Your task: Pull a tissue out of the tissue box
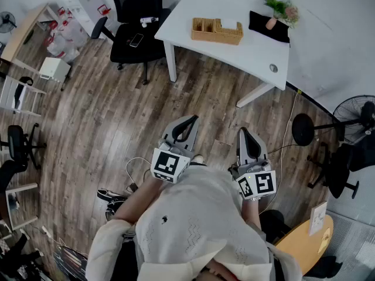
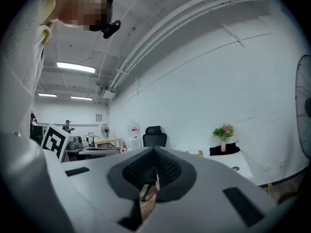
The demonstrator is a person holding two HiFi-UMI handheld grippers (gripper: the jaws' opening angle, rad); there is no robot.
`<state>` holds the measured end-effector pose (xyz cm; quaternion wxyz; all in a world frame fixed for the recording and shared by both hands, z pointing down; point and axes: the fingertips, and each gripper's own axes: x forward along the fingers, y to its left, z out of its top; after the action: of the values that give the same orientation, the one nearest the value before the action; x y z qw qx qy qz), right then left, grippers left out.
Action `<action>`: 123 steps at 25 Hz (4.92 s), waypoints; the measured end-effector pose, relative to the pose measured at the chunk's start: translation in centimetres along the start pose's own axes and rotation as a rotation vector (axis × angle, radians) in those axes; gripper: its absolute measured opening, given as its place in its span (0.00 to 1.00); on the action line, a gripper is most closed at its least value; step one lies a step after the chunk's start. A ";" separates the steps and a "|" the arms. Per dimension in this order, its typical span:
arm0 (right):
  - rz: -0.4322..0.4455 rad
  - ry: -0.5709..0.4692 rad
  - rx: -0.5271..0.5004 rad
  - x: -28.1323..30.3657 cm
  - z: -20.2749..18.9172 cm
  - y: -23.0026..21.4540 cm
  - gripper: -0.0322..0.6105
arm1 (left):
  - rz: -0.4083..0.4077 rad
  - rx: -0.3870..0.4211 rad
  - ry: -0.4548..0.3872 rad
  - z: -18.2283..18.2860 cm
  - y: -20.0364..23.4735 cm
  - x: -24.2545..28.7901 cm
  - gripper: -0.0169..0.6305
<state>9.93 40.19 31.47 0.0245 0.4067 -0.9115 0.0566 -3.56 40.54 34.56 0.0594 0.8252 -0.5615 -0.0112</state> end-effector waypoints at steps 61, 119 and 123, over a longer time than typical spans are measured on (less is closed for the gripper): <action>-0.058 0.035 -0.020 10.6 -1.0 -14.5 0.05 | 0.002 -0.012 -0.014 0.1 5.1 18.9 0.22; -0.176 0.158 0.001 43.8 1.5 -26.9 0.05 | -0.204 -0.099 0.234 -3.3 27.7 48.7 0.22; -0.153 0.170 0.002 44.5 1.4 -27.0 0.05 | -0.185 -0.131 0.275 -4.4 28.5 49.3 0.22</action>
<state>0.34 -10.74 36.34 0.1056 0.4687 -0.8724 0.0897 -11.35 -15.18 44.44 0.1880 0.8614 -0.4680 0.0597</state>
